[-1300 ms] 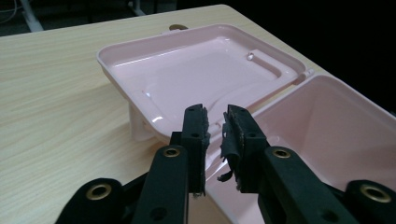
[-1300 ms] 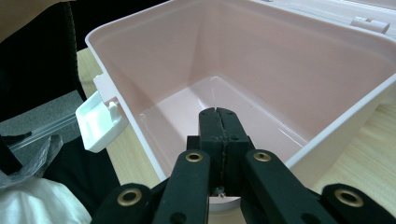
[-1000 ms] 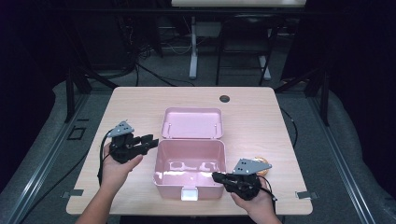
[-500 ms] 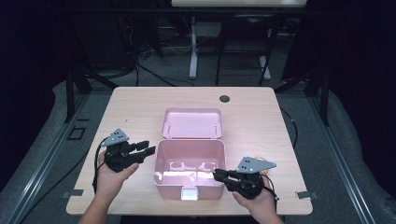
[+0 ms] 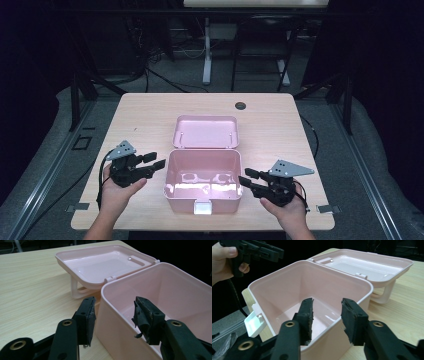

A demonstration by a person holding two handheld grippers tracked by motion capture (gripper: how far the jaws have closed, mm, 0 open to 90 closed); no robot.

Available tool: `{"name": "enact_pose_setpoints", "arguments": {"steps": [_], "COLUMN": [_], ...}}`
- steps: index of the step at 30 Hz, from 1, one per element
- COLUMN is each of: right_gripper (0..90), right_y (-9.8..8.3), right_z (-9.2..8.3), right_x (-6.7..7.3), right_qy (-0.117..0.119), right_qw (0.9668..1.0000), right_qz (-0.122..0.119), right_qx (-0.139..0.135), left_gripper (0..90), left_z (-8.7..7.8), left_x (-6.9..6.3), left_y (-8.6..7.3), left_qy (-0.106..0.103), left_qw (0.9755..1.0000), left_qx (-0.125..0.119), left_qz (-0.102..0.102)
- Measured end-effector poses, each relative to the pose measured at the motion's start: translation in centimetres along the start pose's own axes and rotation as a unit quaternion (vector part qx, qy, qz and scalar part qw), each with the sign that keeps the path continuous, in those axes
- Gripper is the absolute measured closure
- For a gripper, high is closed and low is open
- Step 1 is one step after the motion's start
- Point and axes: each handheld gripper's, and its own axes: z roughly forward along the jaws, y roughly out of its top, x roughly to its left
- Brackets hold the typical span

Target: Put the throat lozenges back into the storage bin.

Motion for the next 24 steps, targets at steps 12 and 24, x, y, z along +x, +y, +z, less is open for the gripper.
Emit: {"name": "enact_pose_setpoints", "arguments": {"steps": [12, 24], "right_gripper": [45.1, 34.6], "right_y": [1.3, 2.8], "right_z": [-0.6, -0.5], "right_x": [-1.3, -1.6], "right_qy": [-0.039, -0.064], "right_qw": [0.9992, 0.9961], "right_qz": [-0.006, -0.028], "right_qx": [-0.001, 0.054], "left_gripper": [47.8, 46.7], "left_z": [-0.4, -0.5], "left_x": [0.3, 0.2], "left_y": [0.3, 0.5], "left_qy": [0.005, -0.010], "left_qw": [1.0000, 0.9999], "left_qx": [0.005, 0.008], "left_qz": [0.000, 0.005]}}
